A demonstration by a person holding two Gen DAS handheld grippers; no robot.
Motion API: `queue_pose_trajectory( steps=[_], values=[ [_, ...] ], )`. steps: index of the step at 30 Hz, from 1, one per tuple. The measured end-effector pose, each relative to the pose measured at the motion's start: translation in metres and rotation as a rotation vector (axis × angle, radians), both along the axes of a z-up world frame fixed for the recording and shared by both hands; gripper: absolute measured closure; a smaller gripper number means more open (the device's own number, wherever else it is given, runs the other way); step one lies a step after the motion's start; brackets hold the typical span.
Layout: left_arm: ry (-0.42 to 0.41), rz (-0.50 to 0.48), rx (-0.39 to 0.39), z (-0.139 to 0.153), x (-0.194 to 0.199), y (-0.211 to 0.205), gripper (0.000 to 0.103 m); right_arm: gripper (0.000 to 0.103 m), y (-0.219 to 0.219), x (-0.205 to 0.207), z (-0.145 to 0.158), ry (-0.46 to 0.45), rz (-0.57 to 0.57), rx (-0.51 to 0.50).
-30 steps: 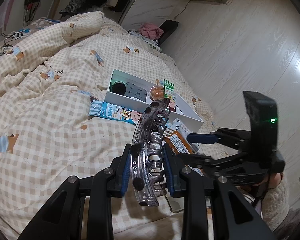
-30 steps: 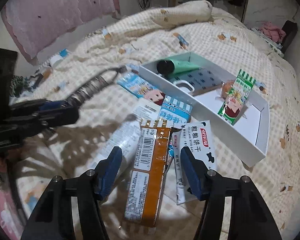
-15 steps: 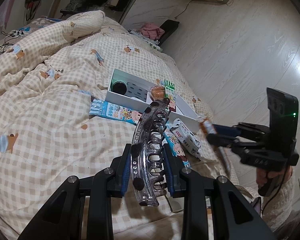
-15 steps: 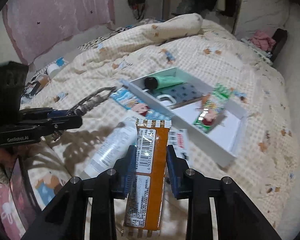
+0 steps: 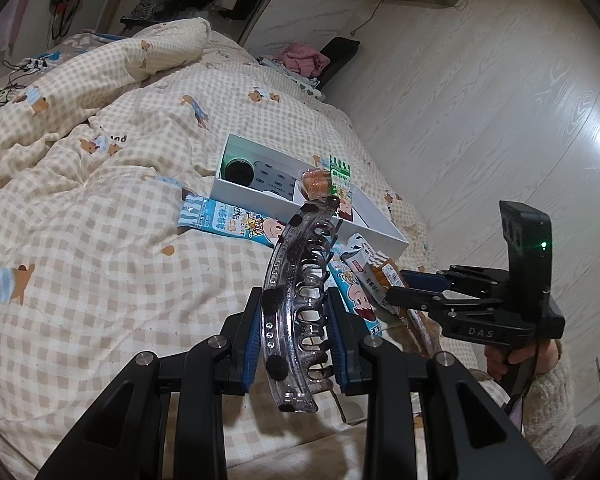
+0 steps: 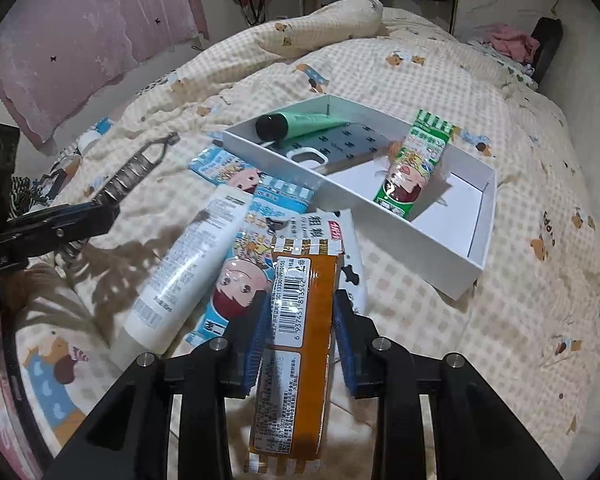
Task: Organize objects
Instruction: 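Carry the claw clip and biscuit pack over the white box with both grippers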
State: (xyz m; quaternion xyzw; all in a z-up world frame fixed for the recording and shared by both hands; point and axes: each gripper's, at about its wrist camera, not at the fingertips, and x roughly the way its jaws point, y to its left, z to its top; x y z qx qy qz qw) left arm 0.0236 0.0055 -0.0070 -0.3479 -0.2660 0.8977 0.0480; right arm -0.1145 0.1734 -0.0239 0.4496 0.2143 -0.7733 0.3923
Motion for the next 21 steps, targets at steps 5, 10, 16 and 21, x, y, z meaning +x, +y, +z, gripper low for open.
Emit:
queue_pose_trajectory(
  steps=[5, 10, 16, 21],
  values=[
    [0.001, 0.001, 0.0, 0.0, 0.0, 0.0, 0.071, 0.052, 0.006, 0.0, 0.004, -0.018, -0.006, -0.025],
    [0.001, 0.001, 0.0, 0.0, 0.0, 0.0, 0.071, 0.052, 0.004, 0.001, -0.001, -0.017, -0.01, -0.009],
    [0.0, 0.0, 0.0, 0.0, -0.001, 0.0, 0.071, 0.072, 0.007, 0.011, 0.008, 0.045, 0.018, 0.02],
    [0.001, 0.0, 0.001, -0.001, -0.001, 0.0, 0.071, 0.072, 0.021, 0.009, 0.025, 0.063, -0.034, -0.077]
  ],
)
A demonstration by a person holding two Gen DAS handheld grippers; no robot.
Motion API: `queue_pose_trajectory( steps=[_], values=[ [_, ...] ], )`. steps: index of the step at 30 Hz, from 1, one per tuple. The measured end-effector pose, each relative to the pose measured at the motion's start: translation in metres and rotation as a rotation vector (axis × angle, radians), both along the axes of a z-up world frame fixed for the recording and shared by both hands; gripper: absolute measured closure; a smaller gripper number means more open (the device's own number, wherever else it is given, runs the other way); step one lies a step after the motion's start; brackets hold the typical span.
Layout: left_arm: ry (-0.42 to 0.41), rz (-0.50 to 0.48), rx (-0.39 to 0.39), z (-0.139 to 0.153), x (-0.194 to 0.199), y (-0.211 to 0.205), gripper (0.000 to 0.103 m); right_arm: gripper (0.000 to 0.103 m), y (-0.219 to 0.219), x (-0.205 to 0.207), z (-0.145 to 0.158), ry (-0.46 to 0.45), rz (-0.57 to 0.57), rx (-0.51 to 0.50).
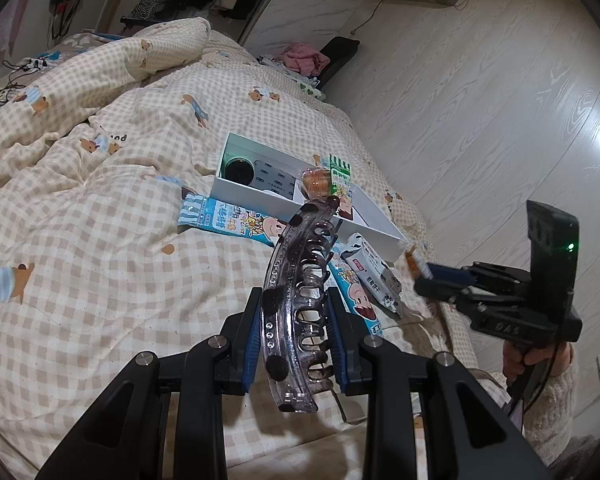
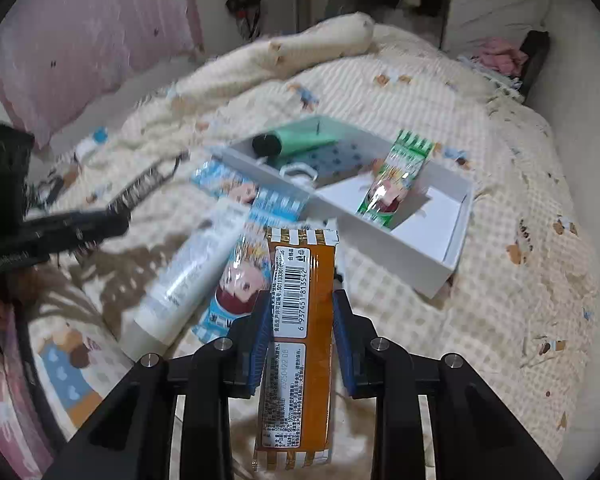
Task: Organize objects
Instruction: 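Carry the claw clip and biscuit pack over the white box with both grippers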
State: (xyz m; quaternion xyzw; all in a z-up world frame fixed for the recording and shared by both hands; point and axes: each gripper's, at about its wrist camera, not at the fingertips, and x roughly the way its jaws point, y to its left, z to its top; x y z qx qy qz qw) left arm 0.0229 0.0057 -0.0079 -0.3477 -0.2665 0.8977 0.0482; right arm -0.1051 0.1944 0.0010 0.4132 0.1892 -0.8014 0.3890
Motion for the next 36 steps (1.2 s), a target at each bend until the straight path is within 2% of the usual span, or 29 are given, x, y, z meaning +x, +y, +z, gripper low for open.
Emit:
queue_pose_trajectory(
  steps=[9, 21, 25, 27, 32, 36],
  values=[
    [-0.002, 0.0, 0.0, 0.0, 0.001, 0.0, 0.071, 0.072, 0.023, -0.002, -0.003, -0.067, -0.081, -0.186],
    [-0.002, -0.004, 0.006, -0.001, 0.002, 0.0, 0.071, 0.072, 0.021, -0.001, -0.013, -0.098, -0.079, -0.195],
    [0.015, -0.086, 0.136, -0.001, -0.006, -0.013, 0.071, 0.072, 0.028, -0.006, -0.008, -0.122, -0.08, -0.24],
    [0.028, -0.093, 0.159, 0.008, -0.012, -0.02, 0.071, 0.072, 0.033, -0.012, -0.004, -0.14, -0.08, -0.274],
    [0.041, -0.091, 0.11, 0.042, -0.047, -0.036, 0.071, 0.072, 0.042, -0.036, 0.014, -0.132, -0.127, -0.335],
    [0.046, -0.074, 0.032, 0.061, -0.083, -0.038, 0.071, 0.072, 0.044, -0.063, 0.031, -0.117, -0.168, -0.408]
  ],
)
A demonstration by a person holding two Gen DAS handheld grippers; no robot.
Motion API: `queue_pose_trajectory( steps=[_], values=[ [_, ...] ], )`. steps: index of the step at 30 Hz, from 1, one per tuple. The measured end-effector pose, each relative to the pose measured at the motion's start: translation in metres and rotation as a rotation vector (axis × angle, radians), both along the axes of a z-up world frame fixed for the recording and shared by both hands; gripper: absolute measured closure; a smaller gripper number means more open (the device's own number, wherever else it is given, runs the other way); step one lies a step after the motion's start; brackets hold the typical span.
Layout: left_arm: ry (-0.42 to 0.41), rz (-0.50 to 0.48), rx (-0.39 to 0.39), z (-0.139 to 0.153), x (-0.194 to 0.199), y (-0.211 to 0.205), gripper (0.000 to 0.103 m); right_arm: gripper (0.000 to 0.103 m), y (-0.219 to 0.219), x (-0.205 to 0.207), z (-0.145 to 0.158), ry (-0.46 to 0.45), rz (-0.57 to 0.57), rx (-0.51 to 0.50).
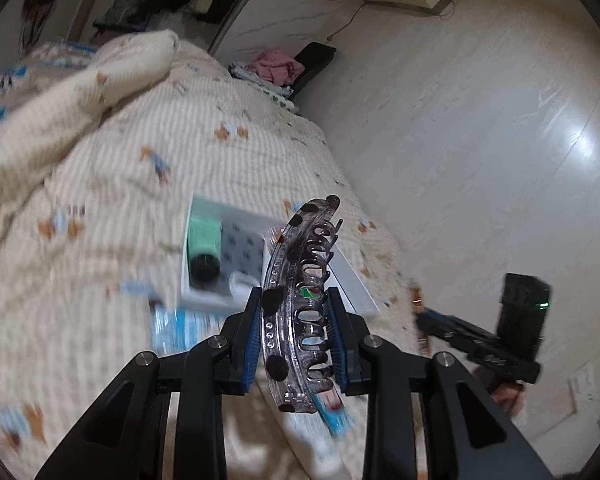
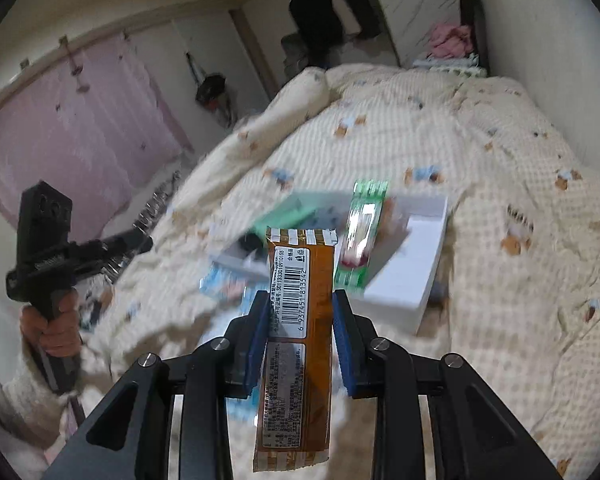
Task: Organize objects
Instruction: 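Carry the claw clip and biscuit pack over the white box with both grippers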
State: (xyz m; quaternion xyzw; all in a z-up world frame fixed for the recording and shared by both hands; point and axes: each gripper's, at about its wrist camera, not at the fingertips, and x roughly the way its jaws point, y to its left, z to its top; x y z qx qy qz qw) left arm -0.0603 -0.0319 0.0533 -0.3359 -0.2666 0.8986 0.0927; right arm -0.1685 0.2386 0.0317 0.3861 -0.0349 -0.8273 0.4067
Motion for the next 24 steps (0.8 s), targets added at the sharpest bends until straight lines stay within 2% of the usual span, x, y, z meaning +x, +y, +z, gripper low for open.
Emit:
queue_pose_trajectory(
  steps=[4, 7, 9, 12, 15, 17, 20, 22, 24],
  values=[
    [0.016, 0.051, -0.046, 0.005, -0.034, 0.007, 0.071, 0.072, -0.013, -0.028, 0.005, -0.001, -0.022, -0.03],
    [-0.002, 0.063, -0.083, 0.005, -0.059, 0.016, 0.071, 0.072, -0.024, -0.046, 0.006, 0.003, -0.051, -0.038],
    [-0.009, 0.053, -0.076, 0.001, -0.076, 0.021, 0.071, 0.072, -0.026, -0.057, 0.005, -0.004, -0.08, -0.056],
    [0.022, 0.073, -0.034, -0.005, -0.091, 0.027, 0.071, 0.072, -0.029, -0.067, 0.001, 0.004, -0.14, -0.056],
    [0.073, 0.094, -0.04, -0.018, -0.095, 0.03, 0.071, 0.072, -0.026, -0.068, -0.01, 0.092, -0.24, -0.046],
    [0.085, 0.113, -0.101, -0.027, -0.099, 0.033, 0.071, 0.072, -0.025, -0.062, -0.014, 0.179, -0.274, -0.048],
    [0.066, 0.141, -0.274, -0.04, -0.101, 0.04, 0.071, 0.072, -0.024, -0.055, -0.026, 0.246, -0.325, -0.04],
    [0.069, 0.145, -0.309, -0.049, -0.101, 0.041, 0.071, 0.072, -0.028, -0.056, -0.031, 0.252, -0.33, -0.004],
    [0.051, 0.13, -0.291, -0.056, -0.103, 0.04, 0.071, 0.072, -0.032, -0.058, -0.036, 0.239, -0.321, 0.021]
  ],
)
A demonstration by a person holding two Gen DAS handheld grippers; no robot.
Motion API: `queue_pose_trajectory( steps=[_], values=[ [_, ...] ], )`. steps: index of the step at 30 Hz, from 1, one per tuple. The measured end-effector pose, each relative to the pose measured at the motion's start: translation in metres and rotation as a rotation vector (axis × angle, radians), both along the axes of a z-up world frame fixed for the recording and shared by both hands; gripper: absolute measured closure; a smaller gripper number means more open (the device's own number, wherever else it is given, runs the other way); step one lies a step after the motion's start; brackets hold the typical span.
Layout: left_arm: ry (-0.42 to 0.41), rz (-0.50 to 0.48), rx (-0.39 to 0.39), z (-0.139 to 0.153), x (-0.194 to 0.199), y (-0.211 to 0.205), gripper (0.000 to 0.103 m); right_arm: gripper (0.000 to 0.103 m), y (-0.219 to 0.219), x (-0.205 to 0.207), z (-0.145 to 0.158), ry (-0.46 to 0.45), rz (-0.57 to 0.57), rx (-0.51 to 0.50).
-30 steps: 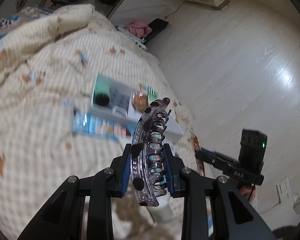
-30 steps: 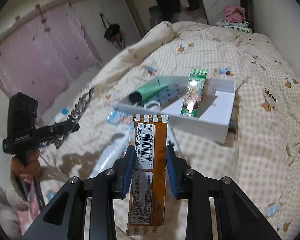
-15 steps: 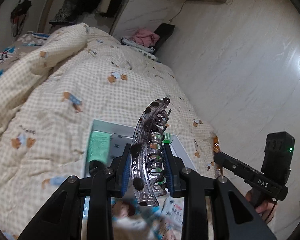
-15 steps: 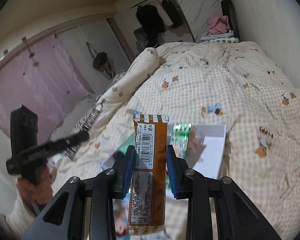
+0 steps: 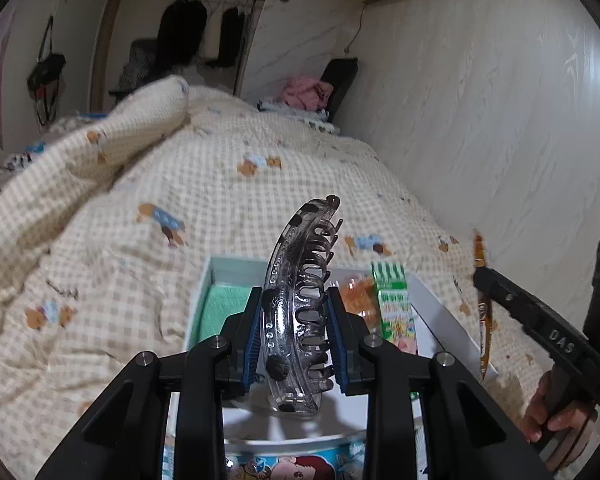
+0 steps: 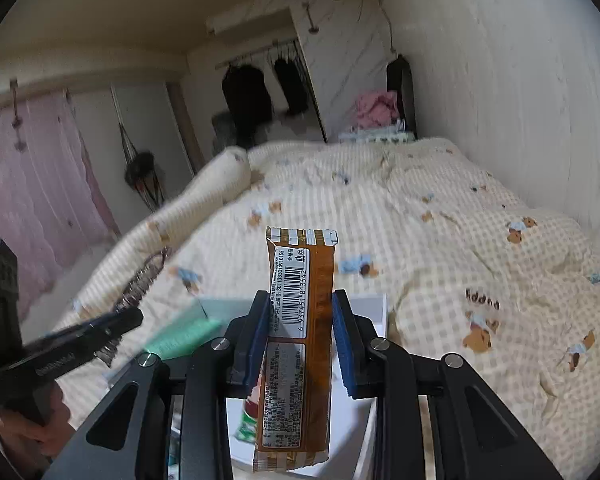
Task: Organize objects
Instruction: 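Carry the claw clip and biscuit pack over the white box with both grippers, then lower and release the claw clip and biscuit pack into the box with both grippers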
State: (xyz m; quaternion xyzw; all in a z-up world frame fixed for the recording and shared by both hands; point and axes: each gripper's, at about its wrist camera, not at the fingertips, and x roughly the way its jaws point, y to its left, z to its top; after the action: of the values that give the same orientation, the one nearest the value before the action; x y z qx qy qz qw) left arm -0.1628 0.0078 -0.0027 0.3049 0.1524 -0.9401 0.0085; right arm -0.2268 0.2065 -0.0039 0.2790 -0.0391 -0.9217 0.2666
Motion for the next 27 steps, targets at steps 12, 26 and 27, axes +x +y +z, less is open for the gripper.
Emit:
queue_pose_trajectory(
  steps=[12, 26, 27],
  values=[
    [-0.086, -0.048, 0.074, -0.027, -0.011, 0.003, 0.071, 0.072, -0.01, -0.01, -0.026, -0.102, 0.015, 0.073],
    [-0.119, -0.086, 0.107, -0.032, -0.013, 0.01, 0.071, 0.072, -0.005, -0.013, -0.03, -0.124, -0.004, 0.043],
    [-0.121, -0.087, 0.108, -0.032, -0.014, 0.01, 0.071, 0.072, -0.003, -0.015, -0.03, -0.129, -0.001, 0.025]
  ],
)
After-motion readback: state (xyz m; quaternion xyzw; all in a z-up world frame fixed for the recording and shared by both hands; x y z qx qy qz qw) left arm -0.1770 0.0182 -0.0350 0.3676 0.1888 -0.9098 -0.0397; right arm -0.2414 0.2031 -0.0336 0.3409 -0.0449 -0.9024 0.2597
